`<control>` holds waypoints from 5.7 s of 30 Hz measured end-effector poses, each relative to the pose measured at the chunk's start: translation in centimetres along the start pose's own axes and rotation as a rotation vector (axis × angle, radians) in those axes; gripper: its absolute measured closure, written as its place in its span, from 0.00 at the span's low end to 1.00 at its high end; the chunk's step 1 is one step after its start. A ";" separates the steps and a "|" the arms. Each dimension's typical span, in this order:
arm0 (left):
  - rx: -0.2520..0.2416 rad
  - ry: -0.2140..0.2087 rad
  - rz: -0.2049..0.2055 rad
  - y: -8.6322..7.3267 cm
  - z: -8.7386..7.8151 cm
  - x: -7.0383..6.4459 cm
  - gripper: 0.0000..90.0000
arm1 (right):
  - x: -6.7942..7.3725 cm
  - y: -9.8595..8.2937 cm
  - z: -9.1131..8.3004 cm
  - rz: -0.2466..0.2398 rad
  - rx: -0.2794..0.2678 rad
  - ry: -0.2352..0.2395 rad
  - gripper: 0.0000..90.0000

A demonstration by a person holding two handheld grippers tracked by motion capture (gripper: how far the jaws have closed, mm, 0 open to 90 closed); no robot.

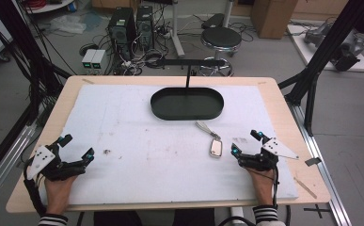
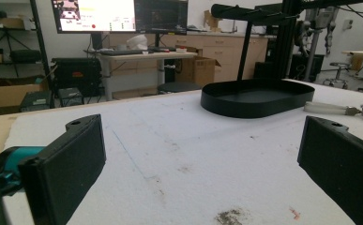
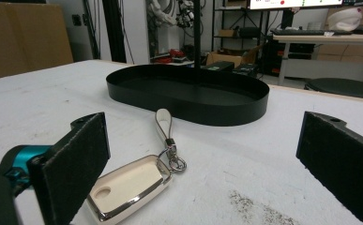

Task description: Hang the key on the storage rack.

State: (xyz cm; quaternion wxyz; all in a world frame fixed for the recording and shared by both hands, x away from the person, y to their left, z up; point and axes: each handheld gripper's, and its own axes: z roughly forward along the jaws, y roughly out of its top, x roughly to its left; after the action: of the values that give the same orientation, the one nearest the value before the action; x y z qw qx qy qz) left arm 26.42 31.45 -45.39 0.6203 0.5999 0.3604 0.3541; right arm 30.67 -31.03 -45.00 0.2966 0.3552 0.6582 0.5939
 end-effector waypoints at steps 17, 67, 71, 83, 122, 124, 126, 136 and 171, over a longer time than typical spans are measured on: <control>0.002 0.003 -0.002 0.0 0.0 0.0 0.02 | 0.0 0.0 0.0 0.009 0.001 -0.005 0.02; -0.001 0.002 -0.001 0.0 -0.1 0.1 0.02 | -1.1 9.4 8.6 -0.100 0.506 0.164 0.02; -0.001 0.002 0.000 0.0 -0.1 0.1 0.02 | -0.8 9.5 9.6 -0.113 0.550 0.176 0.03; -0.006 0.002 0.000 0.0 -0.1 0.0 0.02 | -0.2 8.8 12.3 -0.115 0.707 0.229 0.05; 0.002 0.005 -0.006 0.0 0.0 0.1 0.02 | 1.2 7.4 16.8 -0.197 1.036 0.211 0.49; 0.001 0.004 -0.006 0.0 0.0 0.1 0.02 | 1.3 7.3 16.9 -0.201 1.053 0.212 0.53; 0.001 0.005 -0.007 0.0 0.0 0.1 0.02 | 1.5 7.2 17.1 -0.211 1.059 0.205 0.57; 0.001 0.004 -0.007 0.0 0.0 0.1 0.02 | 1.6 6.8 17.4 -0.235 1.104 0.201 0.71; -0.001 0.002 -0.005 0.0 0.0 0.1 0.02 | 2.0 8.7 16.8 -0.200 0.944 0.188 0.91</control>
State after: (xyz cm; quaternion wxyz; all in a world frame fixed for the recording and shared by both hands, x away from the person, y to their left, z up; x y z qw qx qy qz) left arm 26.43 31.55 -45.38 0.6210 0.5985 0.3623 0.3534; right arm 44.23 -19.44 -38.26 0.0981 0.3306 0.9104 0.2288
